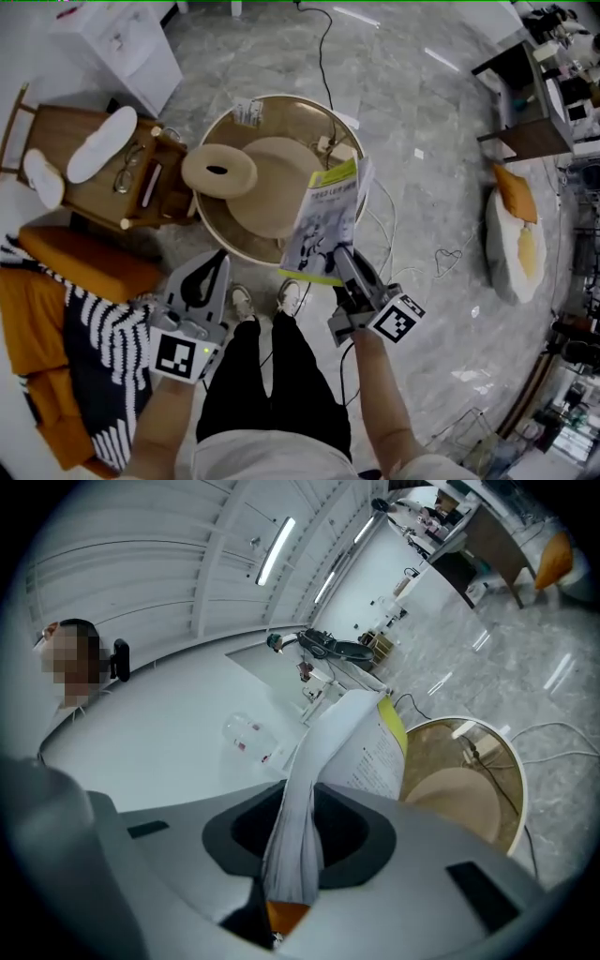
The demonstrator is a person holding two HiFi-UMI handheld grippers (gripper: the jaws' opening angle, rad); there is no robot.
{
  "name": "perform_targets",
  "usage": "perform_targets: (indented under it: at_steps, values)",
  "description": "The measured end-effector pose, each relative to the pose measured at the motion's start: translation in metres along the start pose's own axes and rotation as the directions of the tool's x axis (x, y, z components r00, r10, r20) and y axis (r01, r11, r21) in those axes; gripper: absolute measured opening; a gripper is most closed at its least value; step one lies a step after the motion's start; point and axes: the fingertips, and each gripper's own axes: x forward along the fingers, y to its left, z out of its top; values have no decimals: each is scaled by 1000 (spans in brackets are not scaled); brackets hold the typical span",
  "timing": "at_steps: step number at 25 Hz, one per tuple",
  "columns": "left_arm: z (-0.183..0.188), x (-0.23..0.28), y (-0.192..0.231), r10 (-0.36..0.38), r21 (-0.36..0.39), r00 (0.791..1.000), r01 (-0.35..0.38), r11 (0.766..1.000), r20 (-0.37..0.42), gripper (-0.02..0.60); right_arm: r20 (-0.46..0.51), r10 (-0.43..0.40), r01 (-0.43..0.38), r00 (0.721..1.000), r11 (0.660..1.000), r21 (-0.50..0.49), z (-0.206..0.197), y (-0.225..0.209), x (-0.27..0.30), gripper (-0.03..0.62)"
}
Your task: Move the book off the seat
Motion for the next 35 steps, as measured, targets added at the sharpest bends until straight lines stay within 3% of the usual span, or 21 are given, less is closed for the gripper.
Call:
perform_targets:
  at_steps: [9, 23, 29, 35]
  values:
    - [-63, 18, 25, 76, -8, 995, -77, 997, -58, 17, -90, 16, -19, 996, 999, -32, -28, -66, 61, 98]
    - [-81, 36, 11, 127, -23, 988, -130, 991, -88, 17, -146, 72, -68, 987, 997, 35, -47, -100, 111, 98]
    - [-89, 32, 5, 131, -17, 984, -134, 991, -124, 17, -249, -52, 50, 967, 999, -15, -86, -164, 123, 98]
    - [-97, 30, -1, 146, -29, 981, -151, 988, -128, 17, -316, -106, 116, 943, 993, 13, -118, -197, 108, 98]
